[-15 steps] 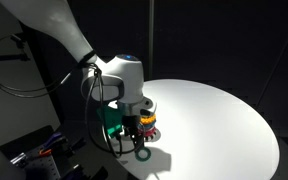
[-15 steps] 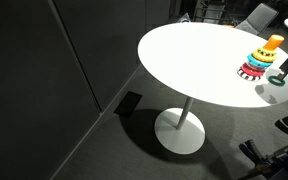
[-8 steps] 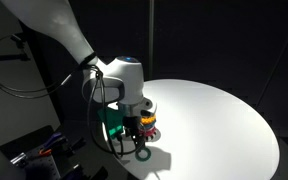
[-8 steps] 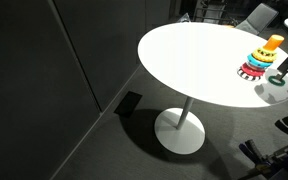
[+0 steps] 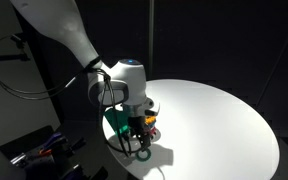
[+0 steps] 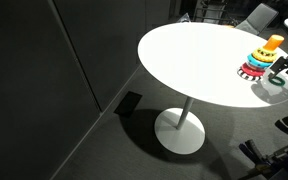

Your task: Pick up the lime green ring and put it on the ring holder

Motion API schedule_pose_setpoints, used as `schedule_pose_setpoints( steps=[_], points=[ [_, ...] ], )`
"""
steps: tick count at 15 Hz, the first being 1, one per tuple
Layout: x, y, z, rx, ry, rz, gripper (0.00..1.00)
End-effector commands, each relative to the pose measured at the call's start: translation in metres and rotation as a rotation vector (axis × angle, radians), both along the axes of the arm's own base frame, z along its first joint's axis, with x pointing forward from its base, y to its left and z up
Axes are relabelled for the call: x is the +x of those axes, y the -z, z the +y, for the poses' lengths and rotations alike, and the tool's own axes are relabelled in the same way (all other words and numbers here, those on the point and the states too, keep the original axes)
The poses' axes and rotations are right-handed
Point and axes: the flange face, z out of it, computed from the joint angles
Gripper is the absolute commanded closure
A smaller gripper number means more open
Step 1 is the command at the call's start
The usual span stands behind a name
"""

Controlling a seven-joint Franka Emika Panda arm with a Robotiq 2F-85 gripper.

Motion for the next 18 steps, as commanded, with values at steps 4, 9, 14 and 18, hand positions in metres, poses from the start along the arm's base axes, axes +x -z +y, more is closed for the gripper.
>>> schedule_pose_setpoints(
  steps=[4,9,14,18],
  points=[
    [0.009,0.016,-0.015,0.013,-0.008,-0.03,0.0],
    [0.007,0.029,-0.024,0.027,-0.01,-0.038,0.0],
    [0.005,0.037,-0.032,0.032,-0.009,-0.044,0.0],
    [0.004,0.042,-0.036,0.037,-0.005,-0.049,0.0]
  ],
)
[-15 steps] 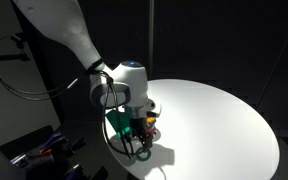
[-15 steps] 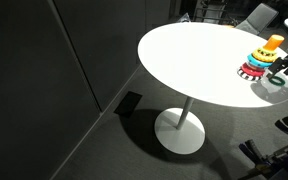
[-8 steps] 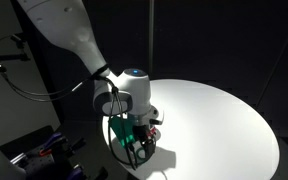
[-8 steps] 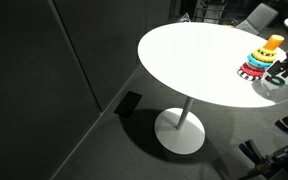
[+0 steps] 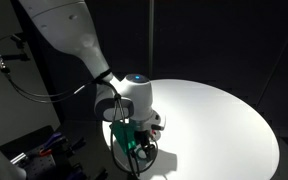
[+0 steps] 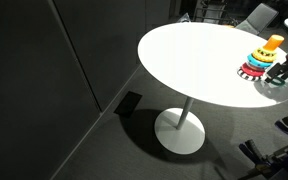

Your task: Pick up the lime green ring and put it on the ring holder

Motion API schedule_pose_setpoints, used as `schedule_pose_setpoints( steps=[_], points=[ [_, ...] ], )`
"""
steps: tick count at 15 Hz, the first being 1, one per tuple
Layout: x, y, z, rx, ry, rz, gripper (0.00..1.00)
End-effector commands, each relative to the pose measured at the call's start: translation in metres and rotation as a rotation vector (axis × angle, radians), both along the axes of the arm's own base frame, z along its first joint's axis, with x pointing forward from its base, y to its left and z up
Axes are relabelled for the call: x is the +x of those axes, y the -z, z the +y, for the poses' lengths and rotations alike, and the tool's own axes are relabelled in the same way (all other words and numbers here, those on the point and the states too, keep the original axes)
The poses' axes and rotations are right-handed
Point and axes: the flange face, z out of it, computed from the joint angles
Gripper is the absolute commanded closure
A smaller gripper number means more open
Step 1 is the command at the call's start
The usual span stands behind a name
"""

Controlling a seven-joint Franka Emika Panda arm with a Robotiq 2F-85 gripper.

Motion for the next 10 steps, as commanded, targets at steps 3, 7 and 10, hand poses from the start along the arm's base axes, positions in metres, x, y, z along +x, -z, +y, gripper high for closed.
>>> schedule_pose_setpoints(
  steps=[3,7,10],
  points=[
    [0.003,0.005,-0.009,0.012,-0.004,-0.021,0.25],
    [0.005,-0.003,-0.009,0.014,0.012,-0.032,0.5],
    [0.006,-0.015,-0.009,0.013,0.024,-0.041,0.55]
  ],
)
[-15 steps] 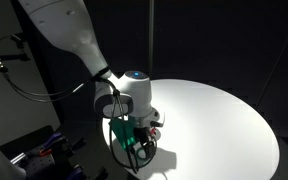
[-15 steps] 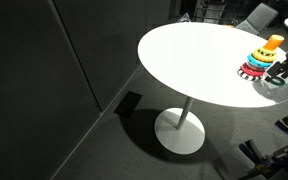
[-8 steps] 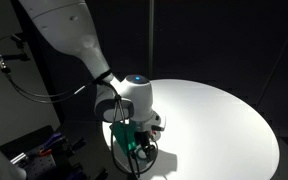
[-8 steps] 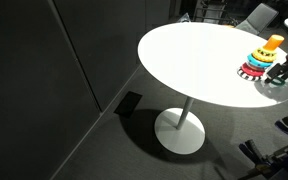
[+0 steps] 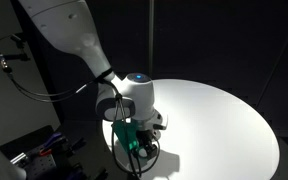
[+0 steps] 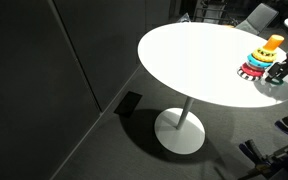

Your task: Pick up the lime green ring and put it on the ring holder

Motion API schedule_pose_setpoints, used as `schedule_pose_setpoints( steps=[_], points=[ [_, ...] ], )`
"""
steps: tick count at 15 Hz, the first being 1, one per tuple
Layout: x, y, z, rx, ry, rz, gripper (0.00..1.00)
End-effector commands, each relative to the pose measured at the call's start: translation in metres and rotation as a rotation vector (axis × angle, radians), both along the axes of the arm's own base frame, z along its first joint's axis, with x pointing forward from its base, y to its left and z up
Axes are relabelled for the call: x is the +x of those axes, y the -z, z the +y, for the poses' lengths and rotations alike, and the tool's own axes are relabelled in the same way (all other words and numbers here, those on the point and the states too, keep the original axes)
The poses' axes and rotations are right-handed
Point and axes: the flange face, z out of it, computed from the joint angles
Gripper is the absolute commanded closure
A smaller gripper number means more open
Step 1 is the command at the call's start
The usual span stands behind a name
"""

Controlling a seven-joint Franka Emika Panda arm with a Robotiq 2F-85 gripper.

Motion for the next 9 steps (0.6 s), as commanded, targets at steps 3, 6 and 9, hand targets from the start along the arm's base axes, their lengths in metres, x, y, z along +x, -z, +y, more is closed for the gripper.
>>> schedule_pose_setpoints(
  steps=[3,6,9],
  points=[
    [0.003,-0.023,-0.002,0.009,0.016,-0.023,0.55],
    [0.005,-0.041,-0.002,0.009,0.022,-0.033,0.55],
    [0.007,-0.065,-0.002,0.02,0.031,-0.03,0.55]
  ],
)
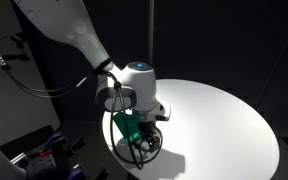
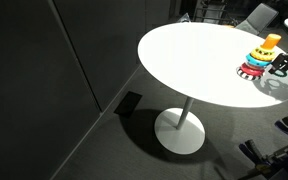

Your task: Pick up the lime green ring and put it on the ring holder

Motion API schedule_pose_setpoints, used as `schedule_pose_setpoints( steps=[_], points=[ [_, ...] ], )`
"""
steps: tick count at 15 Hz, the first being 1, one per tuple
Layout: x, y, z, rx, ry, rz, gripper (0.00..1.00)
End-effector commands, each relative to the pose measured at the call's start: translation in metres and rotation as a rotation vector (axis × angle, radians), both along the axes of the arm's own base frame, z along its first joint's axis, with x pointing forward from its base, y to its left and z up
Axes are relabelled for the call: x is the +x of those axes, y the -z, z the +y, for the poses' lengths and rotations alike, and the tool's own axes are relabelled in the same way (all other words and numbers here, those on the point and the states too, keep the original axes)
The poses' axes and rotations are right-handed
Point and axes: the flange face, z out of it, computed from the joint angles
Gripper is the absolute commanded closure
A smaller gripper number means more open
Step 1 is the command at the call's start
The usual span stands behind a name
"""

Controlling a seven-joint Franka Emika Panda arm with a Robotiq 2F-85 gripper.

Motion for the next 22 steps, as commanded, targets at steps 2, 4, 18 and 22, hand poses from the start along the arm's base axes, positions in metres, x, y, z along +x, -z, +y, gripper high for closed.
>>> schedule_pose_setpoints(
  steps=[2,4,18,22],
  points=[
    [0.001,-0.045,0.001,0.025,0.025,-0.007,0.55],
    [0.002,-0.063,0.0,0.028,0.032,-0.012,0.55],
    [0.019,-0.165,0.01,0.036,0.054,-0.105,0.55],
    [0.031,-0.183,0.016,0.049,0.063,-0.131,0.55]
  ],
)
